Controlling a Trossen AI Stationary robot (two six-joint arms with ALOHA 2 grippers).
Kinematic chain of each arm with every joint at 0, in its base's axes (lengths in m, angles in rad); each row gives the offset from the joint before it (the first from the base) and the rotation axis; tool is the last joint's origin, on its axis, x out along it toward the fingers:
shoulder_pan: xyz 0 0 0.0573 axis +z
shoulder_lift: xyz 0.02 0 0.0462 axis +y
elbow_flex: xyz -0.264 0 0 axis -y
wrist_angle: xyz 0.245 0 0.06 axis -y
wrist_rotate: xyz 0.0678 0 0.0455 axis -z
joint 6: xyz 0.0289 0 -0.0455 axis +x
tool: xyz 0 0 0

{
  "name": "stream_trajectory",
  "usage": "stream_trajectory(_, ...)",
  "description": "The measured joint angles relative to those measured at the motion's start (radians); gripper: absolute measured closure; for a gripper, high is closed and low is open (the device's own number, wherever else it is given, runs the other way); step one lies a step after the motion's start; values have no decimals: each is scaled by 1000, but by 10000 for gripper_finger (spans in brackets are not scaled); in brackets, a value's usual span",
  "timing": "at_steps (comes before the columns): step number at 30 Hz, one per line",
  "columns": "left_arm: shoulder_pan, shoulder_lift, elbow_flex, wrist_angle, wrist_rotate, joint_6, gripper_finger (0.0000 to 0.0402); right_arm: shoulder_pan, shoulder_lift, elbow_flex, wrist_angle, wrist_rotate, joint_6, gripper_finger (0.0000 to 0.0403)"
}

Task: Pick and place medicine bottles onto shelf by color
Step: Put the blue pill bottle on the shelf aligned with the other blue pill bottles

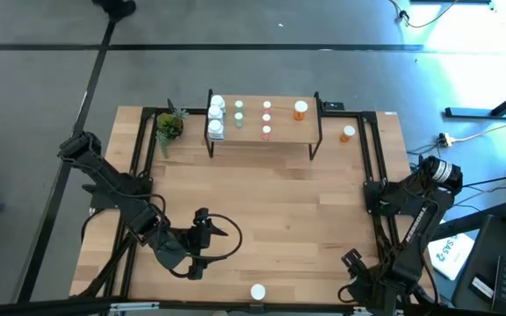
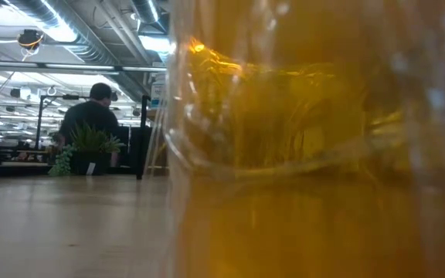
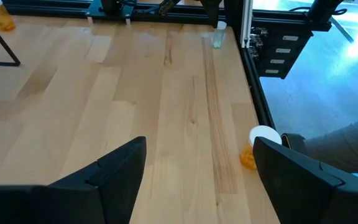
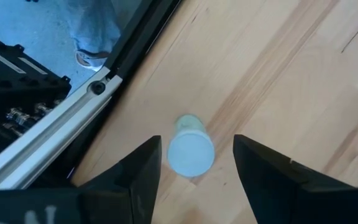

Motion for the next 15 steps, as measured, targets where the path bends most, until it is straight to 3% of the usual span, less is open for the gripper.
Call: stream_trajectory(15, 0, 0, 0, 0, 0, 0, 111, 1, 70, 0, 30, 1, -42, 201)
